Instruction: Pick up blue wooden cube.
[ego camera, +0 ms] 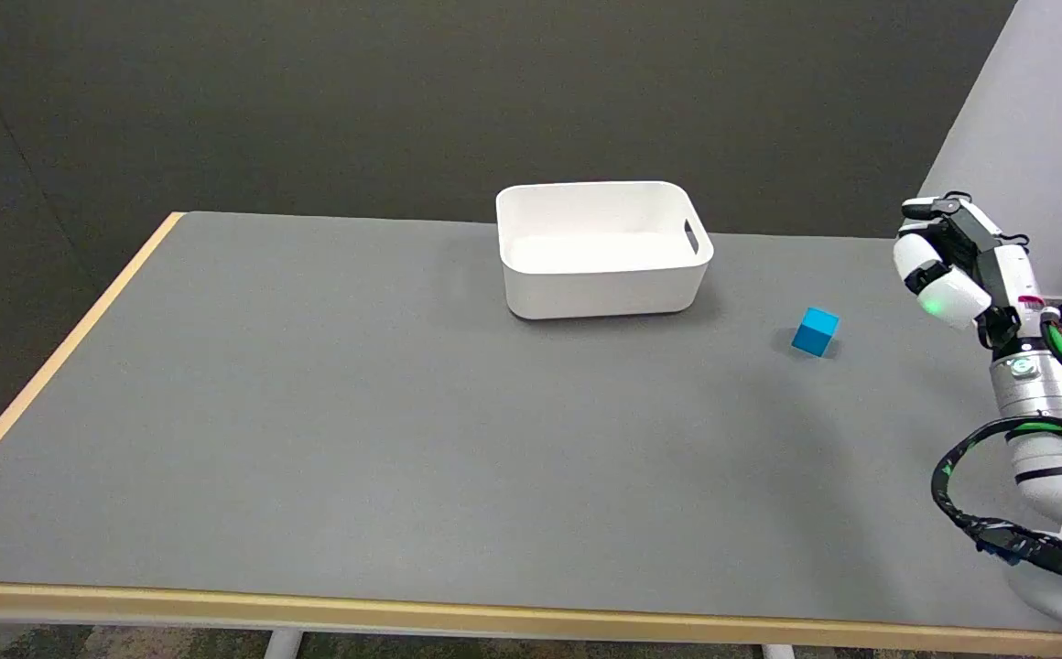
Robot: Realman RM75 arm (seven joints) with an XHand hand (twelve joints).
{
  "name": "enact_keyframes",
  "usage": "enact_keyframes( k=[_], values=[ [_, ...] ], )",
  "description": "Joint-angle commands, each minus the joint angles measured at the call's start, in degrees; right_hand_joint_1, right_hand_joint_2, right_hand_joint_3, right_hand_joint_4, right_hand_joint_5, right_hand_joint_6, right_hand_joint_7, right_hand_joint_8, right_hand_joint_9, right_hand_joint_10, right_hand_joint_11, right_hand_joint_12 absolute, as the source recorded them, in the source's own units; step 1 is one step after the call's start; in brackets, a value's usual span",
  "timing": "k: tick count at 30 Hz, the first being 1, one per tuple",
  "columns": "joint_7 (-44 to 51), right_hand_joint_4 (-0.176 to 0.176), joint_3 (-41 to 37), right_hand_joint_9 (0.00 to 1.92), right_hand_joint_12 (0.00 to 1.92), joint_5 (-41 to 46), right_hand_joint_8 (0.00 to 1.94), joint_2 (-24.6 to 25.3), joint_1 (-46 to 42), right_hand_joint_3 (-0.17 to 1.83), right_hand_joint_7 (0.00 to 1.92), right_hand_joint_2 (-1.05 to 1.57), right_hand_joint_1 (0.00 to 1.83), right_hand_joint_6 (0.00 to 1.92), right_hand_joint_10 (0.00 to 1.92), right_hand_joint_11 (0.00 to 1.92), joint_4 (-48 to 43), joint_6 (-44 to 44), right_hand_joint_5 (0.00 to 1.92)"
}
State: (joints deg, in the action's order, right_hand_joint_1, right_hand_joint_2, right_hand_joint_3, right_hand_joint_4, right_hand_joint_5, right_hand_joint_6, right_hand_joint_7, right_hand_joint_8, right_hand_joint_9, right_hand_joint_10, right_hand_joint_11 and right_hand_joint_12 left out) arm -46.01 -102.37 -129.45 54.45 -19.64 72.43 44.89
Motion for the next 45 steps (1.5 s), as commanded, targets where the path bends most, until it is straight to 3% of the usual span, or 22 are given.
enact_keyframes(
  k=[1, 7, 15, 22, 28, 34, 45],
  values=[
    [1.6, 0.146, -2.3, 0.52, 1.39, -6.7, 0.62, -4.3, -3.9, 0.98, 0.52, 0.69, 0.42, 0.69, 0.98, 0.31, -2.0, -6.2, 0.34],
    [10.8, 0.044, -0.4, 0.33, 1.28, -9.4, 0.4, -4.7, -5.7, 0.91, 0.38, 0.64, 0.42, 0.43, 0.79, 0.19, 0.6, -12.3, 0.22],
    [14.6, 0.0, 7.0, 0.27, 1.22, -9.7, 0.36, -5.8, -1.1, 0.89, 0.33, 0.61, 0.39, 0.38, 0.73, 0.13, -0.1, -21.0, 0.18],
    [18.5, -0.01, 11.6, 0.27, 1.21, -9.7, 0.36, -5.0, 7.6, 0.88, 0.33, 0.6, 0.38, 0.37, 0.73, 0.12, -7.1, -24.2, 0.18],
    [21.7, -0.012, 11.2, 0.27, 1.21, -9.7, 0.37, -5.5, 13.4, 0.88, 0.34, 0.59, 0.37, 0.38, 0.74, 0.12, -13.1, -24.5, 0.18],
    [23.8, -0.011, 7.1, 0.28, 1.22, -9.7, 0.38, -5.1, 14.8, 0.88, 0.35, 0.6, 0.37, 0.38, 0.75, 0.13, -13.9, -23.2, 0.19],
    [23.8, -0.002, 7.7, 0.3, 1.23, -9.7, 0.39, -5.1, 14.8, 0.88, 0.36, 0.6, 0.38, 0.39, 0.77, 0.14, -14.7, -22.0, 0.2]
  ],
)
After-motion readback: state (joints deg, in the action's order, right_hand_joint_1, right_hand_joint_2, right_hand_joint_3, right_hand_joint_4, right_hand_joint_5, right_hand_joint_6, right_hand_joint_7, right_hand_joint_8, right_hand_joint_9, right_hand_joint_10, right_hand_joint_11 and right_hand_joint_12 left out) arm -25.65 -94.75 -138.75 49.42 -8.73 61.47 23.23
